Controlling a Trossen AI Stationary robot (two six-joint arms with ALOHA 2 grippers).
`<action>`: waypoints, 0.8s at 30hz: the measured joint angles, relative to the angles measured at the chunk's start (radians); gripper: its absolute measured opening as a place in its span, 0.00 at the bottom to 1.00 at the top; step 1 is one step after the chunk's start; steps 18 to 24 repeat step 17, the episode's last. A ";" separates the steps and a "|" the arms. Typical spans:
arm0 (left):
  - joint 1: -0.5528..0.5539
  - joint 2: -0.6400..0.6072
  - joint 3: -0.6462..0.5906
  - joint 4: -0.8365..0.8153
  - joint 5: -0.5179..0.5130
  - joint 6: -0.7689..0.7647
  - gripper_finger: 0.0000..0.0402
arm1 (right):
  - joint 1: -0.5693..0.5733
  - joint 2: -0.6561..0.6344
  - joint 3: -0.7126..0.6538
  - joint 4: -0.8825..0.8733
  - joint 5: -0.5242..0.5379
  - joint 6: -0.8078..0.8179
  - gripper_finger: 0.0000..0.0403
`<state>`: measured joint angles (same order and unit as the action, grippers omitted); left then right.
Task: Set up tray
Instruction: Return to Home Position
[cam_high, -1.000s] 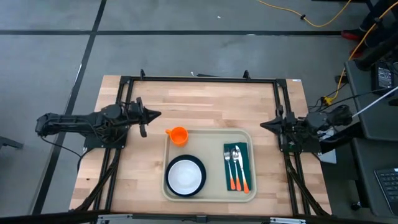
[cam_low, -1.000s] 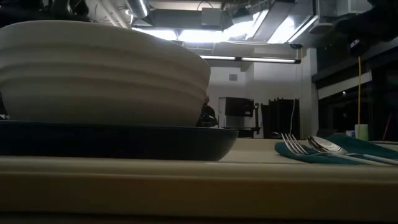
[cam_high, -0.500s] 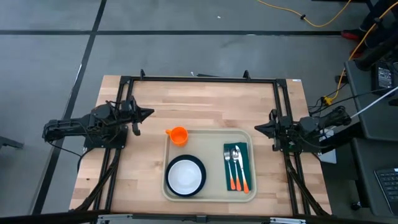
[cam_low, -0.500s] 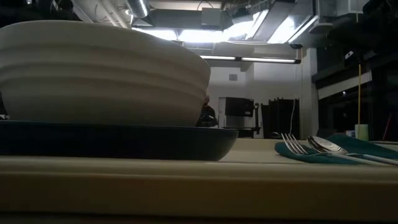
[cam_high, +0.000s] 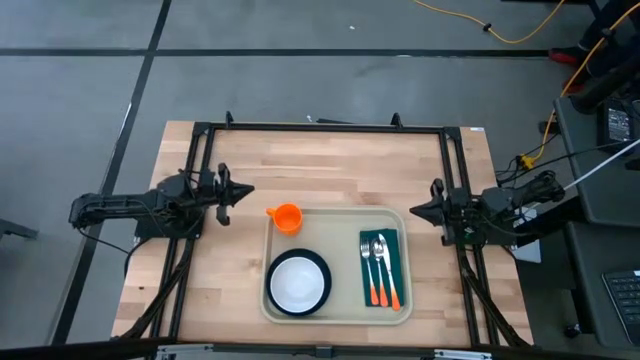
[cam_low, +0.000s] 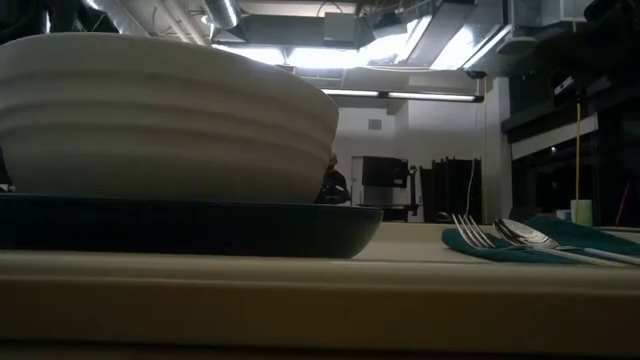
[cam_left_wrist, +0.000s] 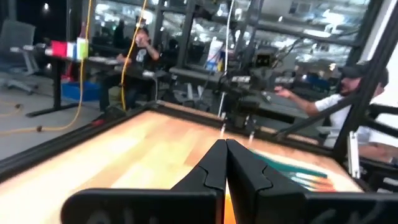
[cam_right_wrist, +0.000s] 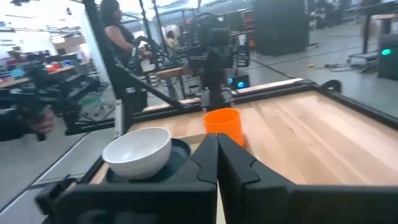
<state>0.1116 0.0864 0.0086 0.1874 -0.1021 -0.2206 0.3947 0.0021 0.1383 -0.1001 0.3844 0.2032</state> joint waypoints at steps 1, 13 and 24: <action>0.000 0.000 0.000 -0.015 -0.005 -0.002 0.00 | 0.000 0.000 0.000 0.000 -0.010 0.001 0.00; 0.000 0.001 0.000 -0.056 -0.051 -0.044 0.00 | 0.000 0.000 0.000 -0.158 -0.008 0.084 0.00; 0.000 0.001 0.000 -0.052 -0.045 -0.104 0.00 | 0.000 0.000 -0.037 -0.021 -0.051 0.053 0.00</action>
